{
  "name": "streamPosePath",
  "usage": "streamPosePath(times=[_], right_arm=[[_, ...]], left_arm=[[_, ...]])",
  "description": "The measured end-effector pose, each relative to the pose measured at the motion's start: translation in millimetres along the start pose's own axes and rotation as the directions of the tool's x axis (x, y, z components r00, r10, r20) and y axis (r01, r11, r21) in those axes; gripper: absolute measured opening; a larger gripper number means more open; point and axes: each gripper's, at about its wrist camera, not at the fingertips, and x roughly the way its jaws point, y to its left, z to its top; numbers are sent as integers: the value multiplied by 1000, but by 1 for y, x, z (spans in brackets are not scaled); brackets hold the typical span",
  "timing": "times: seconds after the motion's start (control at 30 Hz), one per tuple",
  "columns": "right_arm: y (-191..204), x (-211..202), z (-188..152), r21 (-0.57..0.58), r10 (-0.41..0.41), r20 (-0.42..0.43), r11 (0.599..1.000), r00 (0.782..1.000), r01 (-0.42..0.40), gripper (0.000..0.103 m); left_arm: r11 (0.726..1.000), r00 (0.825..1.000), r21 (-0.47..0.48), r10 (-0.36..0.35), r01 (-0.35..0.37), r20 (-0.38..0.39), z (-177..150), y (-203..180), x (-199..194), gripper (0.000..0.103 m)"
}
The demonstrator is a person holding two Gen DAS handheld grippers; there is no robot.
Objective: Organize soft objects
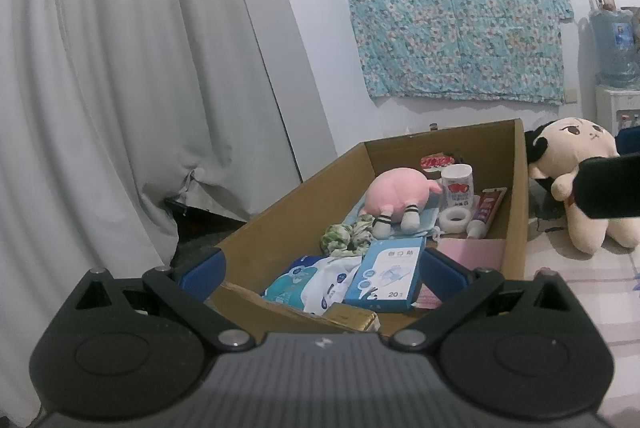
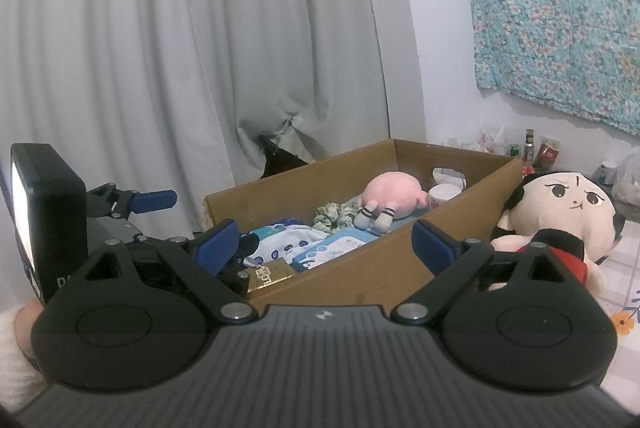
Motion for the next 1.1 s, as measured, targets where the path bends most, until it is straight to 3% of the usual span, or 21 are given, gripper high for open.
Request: streamPosePath(times=[0.57, 1.1], right_arm=[[5, 6, -3, 8, -2, 4, 1000, 1000, 2, 94], [7, -2, -1, 24, -34, 29, 999, 999, 34, 95]], left_arm=[[1000, 1000, -10, 28, -28, 9, 2, 3, -3, 103], [997, 998, -48, 51, -53, -30, 2, 5, -2, 103]])
